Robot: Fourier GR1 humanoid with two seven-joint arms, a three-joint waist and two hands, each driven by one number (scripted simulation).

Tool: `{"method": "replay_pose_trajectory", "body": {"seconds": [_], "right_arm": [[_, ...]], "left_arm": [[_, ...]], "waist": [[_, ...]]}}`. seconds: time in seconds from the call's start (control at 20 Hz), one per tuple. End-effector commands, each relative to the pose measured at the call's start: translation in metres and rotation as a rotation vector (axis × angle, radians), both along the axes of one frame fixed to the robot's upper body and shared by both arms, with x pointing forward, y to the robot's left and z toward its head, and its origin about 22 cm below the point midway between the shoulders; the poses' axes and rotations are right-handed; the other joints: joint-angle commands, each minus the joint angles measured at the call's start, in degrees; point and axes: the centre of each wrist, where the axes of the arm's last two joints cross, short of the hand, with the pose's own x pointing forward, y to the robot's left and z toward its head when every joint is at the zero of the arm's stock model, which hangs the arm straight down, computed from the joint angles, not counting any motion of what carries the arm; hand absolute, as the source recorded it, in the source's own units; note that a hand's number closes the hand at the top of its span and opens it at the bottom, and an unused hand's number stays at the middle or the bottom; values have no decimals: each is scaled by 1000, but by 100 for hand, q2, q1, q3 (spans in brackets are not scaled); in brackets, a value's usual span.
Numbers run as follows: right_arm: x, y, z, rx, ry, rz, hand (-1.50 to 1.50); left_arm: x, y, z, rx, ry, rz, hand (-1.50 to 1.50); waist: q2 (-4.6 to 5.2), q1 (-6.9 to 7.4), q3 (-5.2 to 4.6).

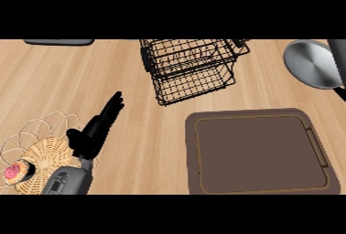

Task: Pick the sweet potato from the tray and place it in the tiered basket

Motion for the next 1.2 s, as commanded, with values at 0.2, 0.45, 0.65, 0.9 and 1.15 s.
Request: {"method": "replay_pose_trajectory", "body": {"seconds": [0.2,0.45,0.65,0.9,1.15], "right_arm": [[6,74,-31,-69,66,59,150],[3,116,-38,-67,74,80,150],[4,122,-52,-29,89,104,150],[-1,150,-66,30,167,126,150],[1,148,-81,107,407,111,150]], "left_arm": [[-3,1,13,10,-1,4,0],[-2,3,8,9,-9,-23,0],[-10,11,4,8,-11,0,0],[10,0,14,9,-24,1,0],[4,-11,9,-4,7,7,0]], "waist": [[9,52,4],[37,76,0],[20,42,1],[56,72,-1],[18,-20,2]]}}
